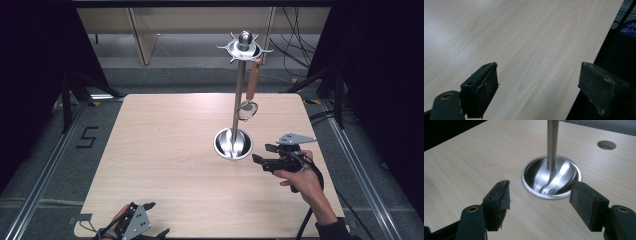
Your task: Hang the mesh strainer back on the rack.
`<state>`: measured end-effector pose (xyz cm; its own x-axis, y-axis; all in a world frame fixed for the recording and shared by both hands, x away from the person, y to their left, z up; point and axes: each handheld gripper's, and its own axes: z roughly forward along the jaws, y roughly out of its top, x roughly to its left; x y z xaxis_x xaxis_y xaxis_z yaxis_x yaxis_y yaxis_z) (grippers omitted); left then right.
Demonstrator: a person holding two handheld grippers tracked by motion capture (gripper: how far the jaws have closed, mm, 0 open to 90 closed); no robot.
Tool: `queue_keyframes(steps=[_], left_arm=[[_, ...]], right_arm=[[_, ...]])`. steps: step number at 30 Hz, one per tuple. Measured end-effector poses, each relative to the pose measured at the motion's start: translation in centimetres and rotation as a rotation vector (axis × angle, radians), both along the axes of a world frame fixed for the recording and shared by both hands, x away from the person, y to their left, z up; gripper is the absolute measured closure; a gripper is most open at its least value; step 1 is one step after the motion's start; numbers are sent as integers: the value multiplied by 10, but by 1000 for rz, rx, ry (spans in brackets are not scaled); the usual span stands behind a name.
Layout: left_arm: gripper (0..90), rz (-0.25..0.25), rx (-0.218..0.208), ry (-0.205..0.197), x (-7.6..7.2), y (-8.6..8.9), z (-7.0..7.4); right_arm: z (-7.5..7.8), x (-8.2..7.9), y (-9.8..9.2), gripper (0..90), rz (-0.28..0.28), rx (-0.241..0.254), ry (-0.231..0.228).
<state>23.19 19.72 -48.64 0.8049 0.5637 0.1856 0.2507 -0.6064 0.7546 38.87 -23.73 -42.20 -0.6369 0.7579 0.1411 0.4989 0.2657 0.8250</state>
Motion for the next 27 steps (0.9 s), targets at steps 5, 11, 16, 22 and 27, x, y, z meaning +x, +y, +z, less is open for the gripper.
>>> queue_keyframes(steps=[5,11,16,22,27], left_arm=[[152,9,-24,-9,-1,-2,-2],[152,11,-24,-10,-1,-2,-2],[152,11,-24,-10,-1,-2,-2],[152,10,-23,-10,-1,-2,-2],[152,11,-25,-10,-1,-2,-2]], right_arm=[[-5,-1,1,325,17,-16,-6],[-9,-3,2,321,30,-21,-5],[-13,-7,2,318,21,-34,-1],[-17,-10,3,313,14,-18,20],[-22,-13,3,311,17,-21,25]])
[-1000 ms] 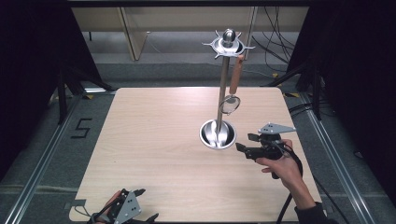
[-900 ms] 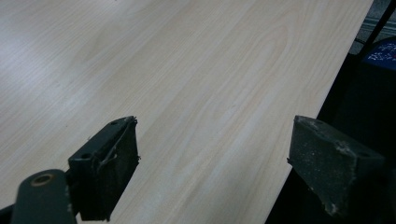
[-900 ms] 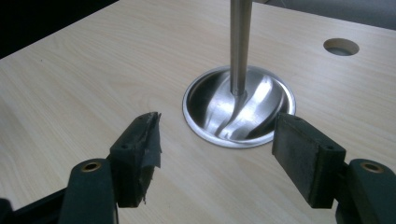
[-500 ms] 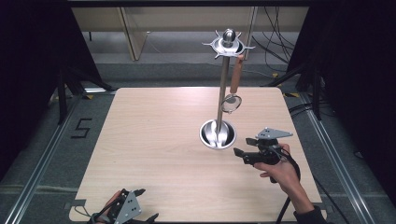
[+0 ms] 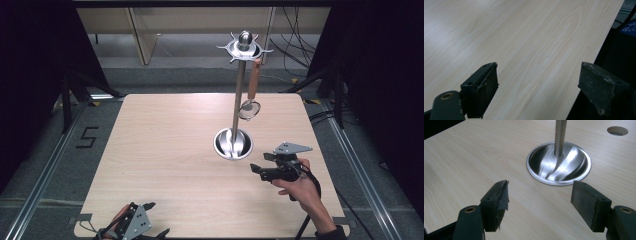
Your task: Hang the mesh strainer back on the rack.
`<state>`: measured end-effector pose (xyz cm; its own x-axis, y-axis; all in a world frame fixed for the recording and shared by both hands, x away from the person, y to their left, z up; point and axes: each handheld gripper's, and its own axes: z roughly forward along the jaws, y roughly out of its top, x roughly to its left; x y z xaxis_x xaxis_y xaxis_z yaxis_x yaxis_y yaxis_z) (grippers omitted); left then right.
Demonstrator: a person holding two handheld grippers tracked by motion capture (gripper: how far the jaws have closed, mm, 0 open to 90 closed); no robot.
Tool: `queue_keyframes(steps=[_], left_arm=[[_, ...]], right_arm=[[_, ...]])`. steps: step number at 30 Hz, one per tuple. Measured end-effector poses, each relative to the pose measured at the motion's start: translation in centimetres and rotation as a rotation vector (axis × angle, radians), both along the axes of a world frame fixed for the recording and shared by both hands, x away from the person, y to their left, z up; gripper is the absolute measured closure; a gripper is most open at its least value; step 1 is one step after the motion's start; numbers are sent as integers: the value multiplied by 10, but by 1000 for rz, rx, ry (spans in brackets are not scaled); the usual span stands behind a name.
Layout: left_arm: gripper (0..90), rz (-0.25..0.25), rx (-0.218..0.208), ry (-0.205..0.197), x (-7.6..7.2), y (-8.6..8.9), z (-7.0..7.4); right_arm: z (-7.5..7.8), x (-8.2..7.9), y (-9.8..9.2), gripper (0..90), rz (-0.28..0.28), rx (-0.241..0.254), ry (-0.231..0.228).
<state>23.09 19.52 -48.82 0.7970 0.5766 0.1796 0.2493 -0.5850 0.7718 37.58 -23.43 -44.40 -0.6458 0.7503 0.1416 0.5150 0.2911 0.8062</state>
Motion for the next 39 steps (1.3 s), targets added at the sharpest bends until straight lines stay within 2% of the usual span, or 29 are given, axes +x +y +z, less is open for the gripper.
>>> queue_keyframes(steps=[2,3,4,6,7,8,9,13,17,18,20,21,22,23,24,25,26,27,28,29,30,31,32,33,34,35,37,39], left_arm=[[152,1,0,-1,0,0,0],[152,-1,0,-3,0,0,0],[152,1,1,1,0,0,0],[152,1,1,-1,0,0,0],[152,0,1,-1,0,0,0],[152,1,0,0,0,0,0],[152,0,1,0,0,0,0],[152,2,1,0,0,0,0],[152,1,-2,-3,0,0,0],[152,3,-1,2,0,0,0],[153,3,1,-1,0,0,0],[152,2,0,0,0,0,0],[152,2,0,1,0,0,0],[153,3,0,0,0,0,0],[153,3,0,0,0,0,0],[153,1,0,-5,0,0,0],[153,1,-1,-4,-1,0,0],[153,1,-2,-4,-1,0,0],[153,1,-1,-5,-1,0,0],[153,1,-1,-5,-1,0,0],[152,1,-1,-6,-1,0,0],[152,1,0,-6,-1,0,0],[153,1,-1,-5,-1,0,0],[153,1,-1,-6,-1,0,0],[153,1,0,-6,-1,0,0],[153,1,-1,-6,-1,0,0],[152,4,-1,-1,-1,0,0],[153,1,3,-3,-1,0,0]], right_arm=[[0,0,-1,310,18,-20,-1],[-1,-2,1,309,3,-4,10],[-1,-3,1,309,7,-10,15],[-3,-2,1,307,27,-15,-8],[-3,-4,2,306,14,-21,4],[-4,-3,2,305,19,-29,-28],[-4,-4,3,305,30,-21,-12],[-6,-8,4,298,43,-20,-11],[-8,-15,5,288,27,5,-3],[-8,-17,5,286,29,11,23],[-11,-17,4,280,46,8,4],[-13,-19,5,279,43,19,13],[-13,-20,5,276,34,9,14],[-16,-18,4,274,51,4,-7],[-16,-20,5,273,43,8,21],[-18,-20,5,269,49,16,15],[-18,-21,5,259,45,5,18],[-20,-20,4,249,60,1,-7],[-20,-23,5,240,37,4,25],[-22,-22,5,233,47,-4,-2],[-22,-24,6,228,31,6,23],[-23,-23,5,228,53,4,9],[-23,-25,6,228,38,6,18],[-24,-26,6,228,47,-2,21],[-25,-25,5,228,50,-7,3],[-26,-27,6,228,58,8,20],[-27,-29,6,228,57,4,31],[-29,-30,5,228,57,-6,12]])
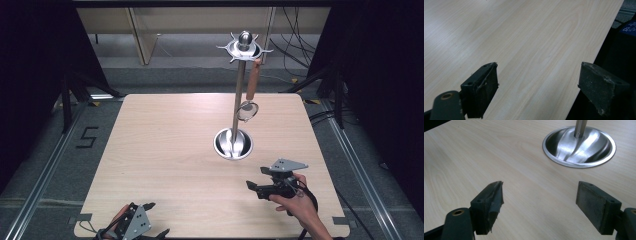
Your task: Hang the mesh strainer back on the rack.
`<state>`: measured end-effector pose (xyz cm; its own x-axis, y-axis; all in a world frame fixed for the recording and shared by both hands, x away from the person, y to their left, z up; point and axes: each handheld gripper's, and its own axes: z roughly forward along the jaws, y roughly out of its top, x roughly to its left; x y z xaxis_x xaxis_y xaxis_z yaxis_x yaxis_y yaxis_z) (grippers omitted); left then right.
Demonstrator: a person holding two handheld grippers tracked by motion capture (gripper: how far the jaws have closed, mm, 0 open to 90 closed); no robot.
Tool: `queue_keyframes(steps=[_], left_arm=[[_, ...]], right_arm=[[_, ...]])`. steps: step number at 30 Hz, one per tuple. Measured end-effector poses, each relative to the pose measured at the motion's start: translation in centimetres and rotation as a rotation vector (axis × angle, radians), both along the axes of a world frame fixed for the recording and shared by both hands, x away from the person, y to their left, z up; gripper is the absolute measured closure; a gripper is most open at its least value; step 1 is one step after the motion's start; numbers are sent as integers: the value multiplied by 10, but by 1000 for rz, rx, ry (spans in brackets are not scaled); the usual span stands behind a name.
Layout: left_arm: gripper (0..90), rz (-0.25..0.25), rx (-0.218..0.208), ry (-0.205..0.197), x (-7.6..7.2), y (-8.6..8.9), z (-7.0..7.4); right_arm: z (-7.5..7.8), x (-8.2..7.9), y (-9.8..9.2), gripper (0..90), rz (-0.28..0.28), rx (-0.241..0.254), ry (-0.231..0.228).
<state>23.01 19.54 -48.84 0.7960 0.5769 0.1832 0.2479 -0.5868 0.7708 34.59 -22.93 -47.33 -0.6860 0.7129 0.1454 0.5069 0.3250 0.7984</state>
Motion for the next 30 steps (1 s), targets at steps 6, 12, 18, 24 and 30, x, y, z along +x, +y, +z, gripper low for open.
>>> queue_keyframes(steps=[6,12,18,24,30], left_arm=[[153,2,-3,-3,0,0,0],[152,0,-1,-4,0,0,0],[152,1,-2,-3,0,0,0],[153,2,-5,-1,0,0,0],[152,0,-2,-6,0,0,0]], right_arm=[[-4,-6,-2,224,8,1,11],[-10,-18,-2,220,0,6,44],[-13,-23,-3,219,12,1,26],[-14,-33,-4,220,1,0,42],[-17,-38,-7,222,20,-33,16]])
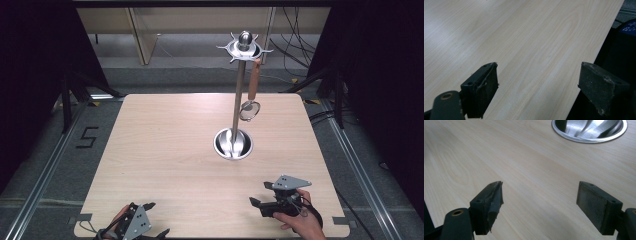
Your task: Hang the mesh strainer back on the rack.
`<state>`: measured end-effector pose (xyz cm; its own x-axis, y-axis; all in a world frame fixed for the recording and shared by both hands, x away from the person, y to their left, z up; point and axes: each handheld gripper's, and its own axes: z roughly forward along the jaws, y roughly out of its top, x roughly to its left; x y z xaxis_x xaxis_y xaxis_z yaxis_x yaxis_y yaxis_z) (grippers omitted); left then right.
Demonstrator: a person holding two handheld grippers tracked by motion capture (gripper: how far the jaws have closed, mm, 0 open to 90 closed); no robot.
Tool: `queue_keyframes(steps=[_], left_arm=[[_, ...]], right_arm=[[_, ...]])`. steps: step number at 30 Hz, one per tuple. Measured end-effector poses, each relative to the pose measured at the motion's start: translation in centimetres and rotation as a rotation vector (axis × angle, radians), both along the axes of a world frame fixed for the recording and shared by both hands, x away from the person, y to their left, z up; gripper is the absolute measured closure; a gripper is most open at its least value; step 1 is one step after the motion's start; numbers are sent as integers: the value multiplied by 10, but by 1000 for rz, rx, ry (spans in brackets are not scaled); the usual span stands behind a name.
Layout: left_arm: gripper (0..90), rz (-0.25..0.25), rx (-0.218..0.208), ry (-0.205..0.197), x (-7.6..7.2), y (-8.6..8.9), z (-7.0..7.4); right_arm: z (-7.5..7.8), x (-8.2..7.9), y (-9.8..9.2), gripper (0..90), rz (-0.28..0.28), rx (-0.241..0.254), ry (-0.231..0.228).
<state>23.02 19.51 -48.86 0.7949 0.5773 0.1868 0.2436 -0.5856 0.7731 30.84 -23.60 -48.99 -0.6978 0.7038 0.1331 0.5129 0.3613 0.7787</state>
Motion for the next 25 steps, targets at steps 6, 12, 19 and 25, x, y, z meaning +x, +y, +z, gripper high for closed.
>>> queue_keyframes(steps=[6,12,19,25], left_arm=[[152,3,-1,3,0,0,0],[152,0,4,2,0,0,0],[153,-4,10,2,0,0,0],[152,0,5,1,0,0,0]], right_arm=[[0,-4,0,221,-9,-7,0],[1,-4,0,223,-5,-11,-7],[1,-1,-1,224,-13,-1,-3],[1,1,-2,224,6,-15,-28]])
